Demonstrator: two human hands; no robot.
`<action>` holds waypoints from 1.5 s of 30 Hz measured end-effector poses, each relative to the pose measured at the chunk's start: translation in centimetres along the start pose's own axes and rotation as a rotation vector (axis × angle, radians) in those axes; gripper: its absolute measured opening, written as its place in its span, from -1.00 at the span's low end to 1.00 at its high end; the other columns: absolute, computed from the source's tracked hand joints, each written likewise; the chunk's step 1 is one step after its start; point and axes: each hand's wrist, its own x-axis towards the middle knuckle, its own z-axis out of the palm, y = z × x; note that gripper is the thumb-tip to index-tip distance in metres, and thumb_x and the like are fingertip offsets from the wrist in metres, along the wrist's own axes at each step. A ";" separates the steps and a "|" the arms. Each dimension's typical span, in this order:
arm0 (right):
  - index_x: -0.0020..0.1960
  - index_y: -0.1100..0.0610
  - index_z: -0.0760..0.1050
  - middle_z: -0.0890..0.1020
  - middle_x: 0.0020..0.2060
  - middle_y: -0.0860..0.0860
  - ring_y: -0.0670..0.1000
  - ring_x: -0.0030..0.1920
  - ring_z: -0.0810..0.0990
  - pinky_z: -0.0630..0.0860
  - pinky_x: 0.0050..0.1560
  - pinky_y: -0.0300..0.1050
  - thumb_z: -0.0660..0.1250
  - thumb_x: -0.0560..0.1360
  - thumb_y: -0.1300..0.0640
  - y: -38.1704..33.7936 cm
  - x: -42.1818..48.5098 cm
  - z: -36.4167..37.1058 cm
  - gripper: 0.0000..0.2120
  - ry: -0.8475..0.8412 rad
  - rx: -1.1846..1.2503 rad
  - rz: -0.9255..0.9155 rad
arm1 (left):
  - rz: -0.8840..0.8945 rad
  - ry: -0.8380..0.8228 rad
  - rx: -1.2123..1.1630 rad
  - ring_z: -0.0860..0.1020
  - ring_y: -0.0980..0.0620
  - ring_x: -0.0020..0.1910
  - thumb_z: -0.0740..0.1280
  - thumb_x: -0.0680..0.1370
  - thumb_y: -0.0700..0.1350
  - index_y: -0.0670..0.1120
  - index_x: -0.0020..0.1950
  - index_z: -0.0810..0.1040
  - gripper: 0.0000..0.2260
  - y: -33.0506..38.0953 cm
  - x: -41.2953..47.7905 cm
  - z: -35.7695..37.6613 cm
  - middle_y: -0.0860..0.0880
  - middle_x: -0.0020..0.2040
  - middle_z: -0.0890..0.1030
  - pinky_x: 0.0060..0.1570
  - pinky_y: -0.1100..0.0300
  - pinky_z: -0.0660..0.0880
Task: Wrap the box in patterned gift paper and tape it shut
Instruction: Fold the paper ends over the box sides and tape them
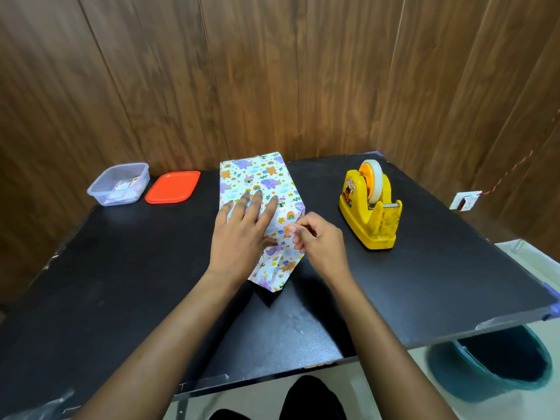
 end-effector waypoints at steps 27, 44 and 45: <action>-0.14 0.18 0.51 0.57 -0.22 -0.02 0.00 -0.21 0.48 0.36 -0.25 -0.09 0.28 0.54 0.03 1.2 -0.8 2.1 -0.78 -0.002 -0.513 -0.097 | 0.009 0.029 0.003 0.49 -0.12 0.26 0.42 0.38 0.20 -0.08 0.40 0.24 -0.28 -0.2 -0.1 0.2 -0.10 0.31 0.50 0.18 0.03 0.25; 0.05 0.22 0.46 0.64 -0.05 0.15 0.19 0.03 0.58 0.50 0.00 0.00 0.32 0.47 -0.10 0.9 0.1 3.7 -0.62 0.154 -0.459 0.271 | 0.025 0.027 -0.049 0.51 -0.12 0.21 0.38 0.43 0.15 -0.07 0.36 0.31 -0.40 -0.5 0.0 0.3 -0.10 0.28 0.52 0.12 0.01 0.32; 0.06 0.23 0.44 0.63 -0.02 0.14 0.20 0.05 0.57 0.48 -0.02 -0.02 0.33 0.46 -0.12 0.8 0.1 3.5 -0.58 0.168 -0.478 0.297 | 0.021 0.023 -0.050 0.51 -0.12 0.22 0.34 0.45 0.17 -0.07 0.36 0.31 -0.43 -0.4 0.0 0.3 -0.10 0.28 0.52 0.11 0.00 0.35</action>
